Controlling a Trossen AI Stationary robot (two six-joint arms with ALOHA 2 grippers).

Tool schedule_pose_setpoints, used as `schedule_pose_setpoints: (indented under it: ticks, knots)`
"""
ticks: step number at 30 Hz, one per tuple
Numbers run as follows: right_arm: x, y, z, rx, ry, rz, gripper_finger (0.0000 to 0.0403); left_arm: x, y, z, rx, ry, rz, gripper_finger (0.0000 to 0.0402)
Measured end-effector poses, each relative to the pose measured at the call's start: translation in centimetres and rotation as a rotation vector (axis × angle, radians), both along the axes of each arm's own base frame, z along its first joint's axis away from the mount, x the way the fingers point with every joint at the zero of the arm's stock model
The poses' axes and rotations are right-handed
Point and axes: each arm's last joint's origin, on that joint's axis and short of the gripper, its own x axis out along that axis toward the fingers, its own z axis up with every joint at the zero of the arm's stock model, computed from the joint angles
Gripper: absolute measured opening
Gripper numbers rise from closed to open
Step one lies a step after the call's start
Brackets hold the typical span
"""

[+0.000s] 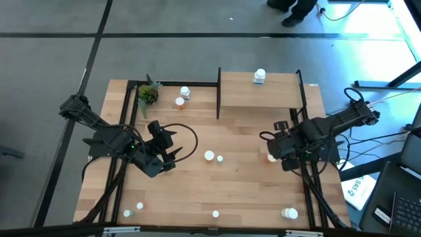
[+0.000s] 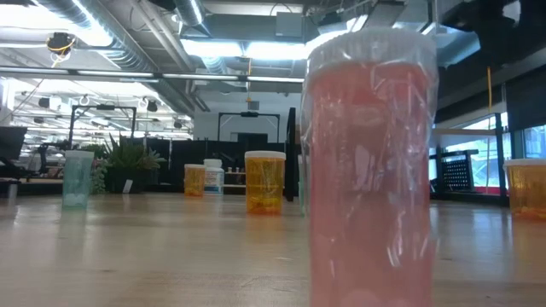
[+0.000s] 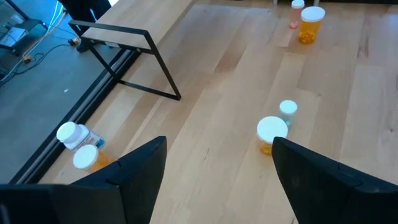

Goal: Pick and place medicine bottles onto shelf by color

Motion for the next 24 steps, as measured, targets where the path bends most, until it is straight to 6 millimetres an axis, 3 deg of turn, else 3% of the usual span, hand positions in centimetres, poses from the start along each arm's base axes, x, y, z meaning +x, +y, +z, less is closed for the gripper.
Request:
schedule_pose_setpoints:
  ticks: [10, 24]
  knots:
    - [-3.1, -1.2, -2.8, 0.043, 0.009, -0.019, 0.0167, 0.0, 0.0, 0.0, 0.0, 0.0, 0.001, 0.0286]
    - [-3.5, -1.3, -7.8, 0.037, 0.082, 0.04, 0.0167, 0.0, 0.0, 0.0, 0.0, -0.001, 0.001, 0.0286]
